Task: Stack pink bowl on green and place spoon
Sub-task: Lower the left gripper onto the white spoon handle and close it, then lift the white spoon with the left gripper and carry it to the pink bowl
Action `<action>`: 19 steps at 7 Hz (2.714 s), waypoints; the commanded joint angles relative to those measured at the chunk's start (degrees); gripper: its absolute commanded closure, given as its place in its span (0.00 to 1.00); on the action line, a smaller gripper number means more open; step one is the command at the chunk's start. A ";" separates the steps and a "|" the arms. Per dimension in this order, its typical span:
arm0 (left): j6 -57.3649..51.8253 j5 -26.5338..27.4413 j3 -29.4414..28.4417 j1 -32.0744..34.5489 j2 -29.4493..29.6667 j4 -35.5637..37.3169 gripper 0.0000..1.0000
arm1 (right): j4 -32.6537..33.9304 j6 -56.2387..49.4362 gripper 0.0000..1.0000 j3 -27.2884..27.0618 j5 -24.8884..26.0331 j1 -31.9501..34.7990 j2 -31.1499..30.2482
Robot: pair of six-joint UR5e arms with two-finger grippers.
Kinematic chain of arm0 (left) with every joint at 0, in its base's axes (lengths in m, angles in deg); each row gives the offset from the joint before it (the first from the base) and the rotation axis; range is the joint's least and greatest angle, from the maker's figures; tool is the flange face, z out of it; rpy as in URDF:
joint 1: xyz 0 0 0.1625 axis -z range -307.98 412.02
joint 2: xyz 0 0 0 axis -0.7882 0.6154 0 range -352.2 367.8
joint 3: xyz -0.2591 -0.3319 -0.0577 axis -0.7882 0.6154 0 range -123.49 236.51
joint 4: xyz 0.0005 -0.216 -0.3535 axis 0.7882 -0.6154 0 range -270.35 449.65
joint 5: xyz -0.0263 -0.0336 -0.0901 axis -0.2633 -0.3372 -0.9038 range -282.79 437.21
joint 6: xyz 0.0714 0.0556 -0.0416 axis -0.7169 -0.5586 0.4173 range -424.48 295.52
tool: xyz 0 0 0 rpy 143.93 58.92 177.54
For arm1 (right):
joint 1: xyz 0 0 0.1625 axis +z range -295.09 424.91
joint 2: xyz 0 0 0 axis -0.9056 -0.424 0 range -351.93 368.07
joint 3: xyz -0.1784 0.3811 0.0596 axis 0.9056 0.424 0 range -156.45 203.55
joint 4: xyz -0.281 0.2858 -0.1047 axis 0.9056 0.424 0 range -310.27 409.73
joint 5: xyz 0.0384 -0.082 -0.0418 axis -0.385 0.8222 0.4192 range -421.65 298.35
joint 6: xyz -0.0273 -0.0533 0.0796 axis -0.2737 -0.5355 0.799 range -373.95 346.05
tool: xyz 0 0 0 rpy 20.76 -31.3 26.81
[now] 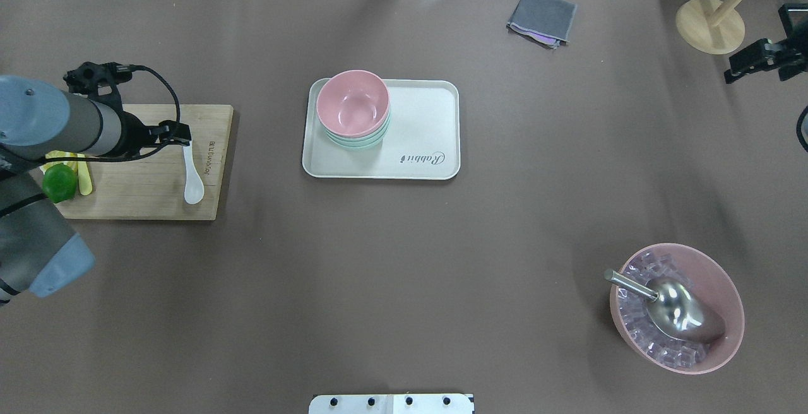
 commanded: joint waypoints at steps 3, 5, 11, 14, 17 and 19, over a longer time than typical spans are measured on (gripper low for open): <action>3.27 5.19 -2.44 -4.95 0.82 -2.90 0.51 | -0.25 -6.52 0.00 -0.84 1.00 3.32 -6.03; 3.46 5.28 -1.92 -4.96 0.82 -2.90 0.65 | -0.25 -6.52 0.00 -0.84 1.00 3.32 -5.95; 6.51 6.24 0.98 -3.73 3.62 -1.77 1.00 | -0.25 -6.78 0.00 -0.23 1.17 3.32 -7.78; 18.18 10.55 0.73 -4.08 22.12 18.31 1.00 | -0.25 -8.71 0.00 -0.66 0.30 3.32 -10.34; 25.16 15.54 -13.55 -5.30 34.72 20.13 1.00 | -0.25 -8.71 0.00 -0.58 0.30 3.32 -10.69; 25.87 16.00 -16.06 -6.79 35.80 19.77 1.00 | -0.25 -8.71 0.00 -0.66 0.38 3.32 -10.60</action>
